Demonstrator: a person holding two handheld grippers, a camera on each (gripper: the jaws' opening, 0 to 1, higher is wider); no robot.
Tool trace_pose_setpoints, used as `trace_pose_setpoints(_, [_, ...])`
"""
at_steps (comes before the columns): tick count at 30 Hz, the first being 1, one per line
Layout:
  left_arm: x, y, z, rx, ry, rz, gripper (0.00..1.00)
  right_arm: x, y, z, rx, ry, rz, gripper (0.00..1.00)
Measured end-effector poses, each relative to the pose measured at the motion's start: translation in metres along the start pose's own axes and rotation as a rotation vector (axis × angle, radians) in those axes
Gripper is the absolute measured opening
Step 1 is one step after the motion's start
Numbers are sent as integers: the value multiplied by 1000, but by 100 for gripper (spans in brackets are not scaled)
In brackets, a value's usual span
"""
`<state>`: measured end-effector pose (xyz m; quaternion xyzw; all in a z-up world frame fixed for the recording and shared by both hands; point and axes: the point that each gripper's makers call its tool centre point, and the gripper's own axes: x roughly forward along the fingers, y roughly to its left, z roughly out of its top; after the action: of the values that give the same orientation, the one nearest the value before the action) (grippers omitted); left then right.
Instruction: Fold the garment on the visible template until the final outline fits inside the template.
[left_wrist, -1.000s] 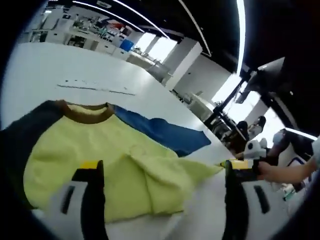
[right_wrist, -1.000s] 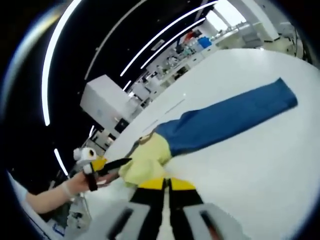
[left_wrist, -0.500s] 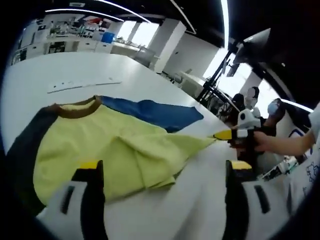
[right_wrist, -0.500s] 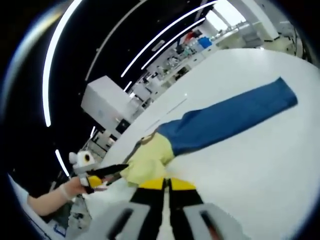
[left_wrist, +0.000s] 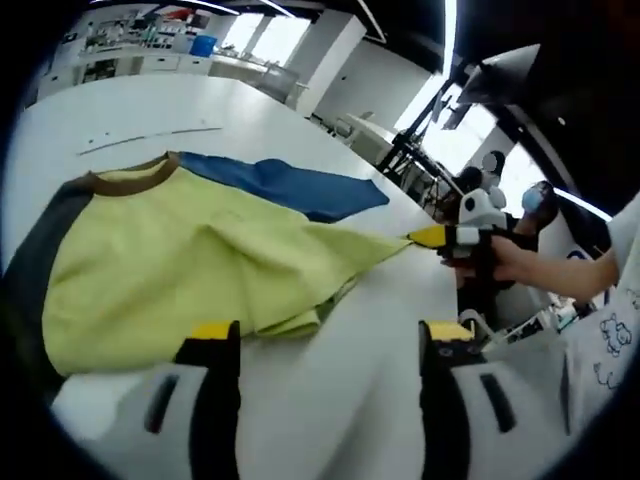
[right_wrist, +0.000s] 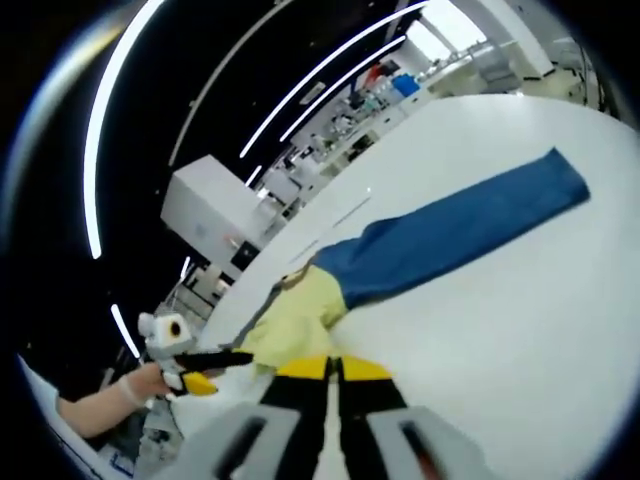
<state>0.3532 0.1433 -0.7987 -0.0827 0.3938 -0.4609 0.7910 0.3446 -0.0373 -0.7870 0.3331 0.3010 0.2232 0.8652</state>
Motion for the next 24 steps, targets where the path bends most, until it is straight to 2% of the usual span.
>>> trace_pose_setpoints(10, [3,11,5,-84,-37,56,37,-3,-5,-1,7,-2,-4,0])
trace_pose_setpoints(16, [1,24,17,-151,-98,92,3,-2,-6,0,12,-3,-4,0])
trace_pose_setpoints(17, [0,24,20,-167,-114,91,0,-2,-5,0,12,-3,-4,0])
trace_pose_setpoints(18, [0,25,23,-191,-131,97,0,-2,-5,0,12,-4,-4,0])
trace_pose_setpoints(24, [-4,14,39,-197,-168,59,0,-2,-4,1,12,-5,-3,0])
